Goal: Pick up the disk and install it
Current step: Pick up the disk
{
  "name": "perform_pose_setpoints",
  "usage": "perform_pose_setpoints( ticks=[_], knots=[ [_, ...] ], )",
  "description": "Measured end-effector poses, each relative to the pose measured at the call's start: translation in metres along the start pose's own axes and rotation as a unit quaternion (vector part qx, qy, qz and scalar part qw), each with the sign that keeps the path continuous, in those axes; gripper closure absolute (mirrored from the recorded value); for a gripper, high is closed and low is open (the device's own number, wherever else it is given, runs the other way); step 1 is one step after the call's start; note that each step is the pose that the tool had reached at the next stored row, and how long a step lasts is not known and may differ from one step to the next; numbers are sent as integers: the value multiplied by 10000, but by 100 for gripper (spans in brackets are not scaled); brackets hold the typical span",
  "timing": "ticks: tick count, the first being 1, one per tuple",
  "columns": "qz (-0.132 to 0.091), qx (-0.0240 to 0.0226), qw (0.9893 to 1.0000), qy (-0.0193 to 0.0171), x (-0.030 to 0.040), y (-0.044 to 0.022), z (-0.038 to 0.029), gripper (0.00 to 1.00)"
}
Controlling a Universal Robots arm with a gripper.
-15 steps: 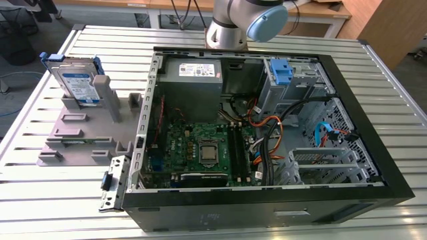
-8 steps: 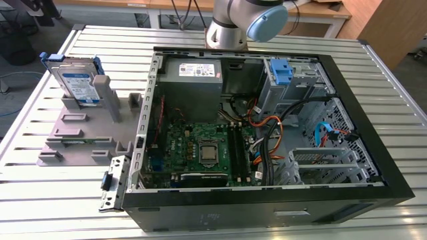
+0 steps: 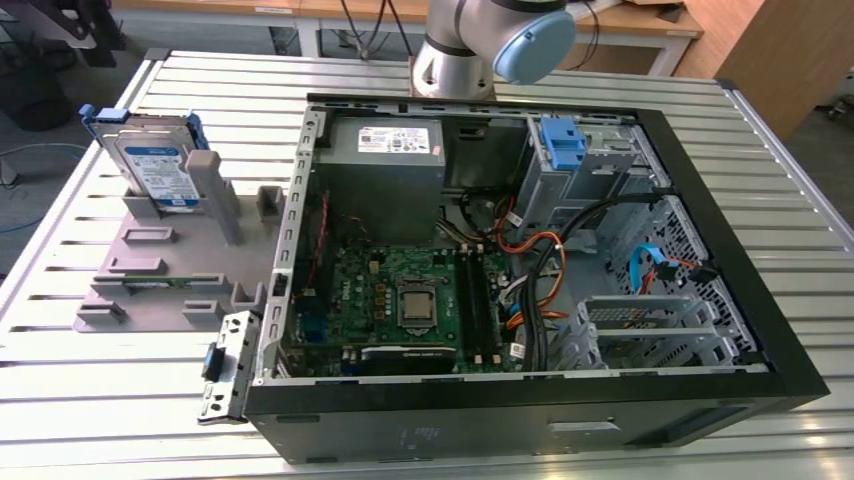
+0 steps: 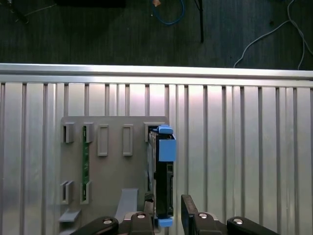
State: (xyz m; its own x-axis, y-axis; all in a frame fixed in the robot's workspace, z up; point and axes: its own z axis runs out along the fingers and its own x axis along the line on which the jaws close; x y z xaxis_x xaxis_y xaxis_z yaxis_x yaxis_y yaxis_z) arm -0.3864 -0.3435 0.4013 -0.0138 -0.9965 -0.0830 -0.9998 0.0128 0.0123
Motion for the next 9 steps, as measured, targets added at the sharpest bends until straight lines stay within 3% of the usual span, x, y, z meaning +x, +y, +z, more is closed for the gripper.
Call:
perform_pose_setpoints(
  ticks=[6,9],
  knots=[
    [0,1,10000,4,9,-2,107,65],
    [0,-1,10000,5,10,-2,120,65]
  ],
)
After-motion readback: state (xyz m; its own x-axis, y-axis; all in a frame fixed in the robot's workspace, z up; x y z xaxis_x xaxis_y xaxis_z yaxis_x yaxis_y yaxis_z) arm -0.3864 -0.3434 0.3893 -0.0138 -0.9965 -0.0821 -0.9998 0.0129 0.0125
